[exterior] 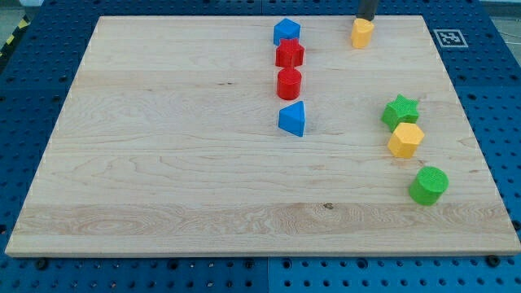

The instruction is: Push yellow heart right to the red star

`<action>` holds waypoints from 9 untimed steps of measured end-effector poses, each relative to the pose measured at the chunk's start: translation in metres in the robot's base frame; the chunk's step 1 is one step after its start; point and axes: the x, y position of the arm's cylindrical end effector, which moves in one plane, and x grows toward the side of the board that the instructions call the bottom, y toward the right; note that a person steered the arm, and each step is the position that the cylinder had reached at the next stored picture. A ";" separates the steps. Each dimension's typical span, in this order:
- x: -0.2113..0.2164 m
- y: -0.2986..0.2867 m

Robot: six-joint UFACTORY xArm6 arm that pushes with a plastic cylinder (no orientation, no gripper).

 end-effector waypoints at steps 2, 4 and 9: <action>0.030 0.010; 0.021 0.006; 0.014 -0.013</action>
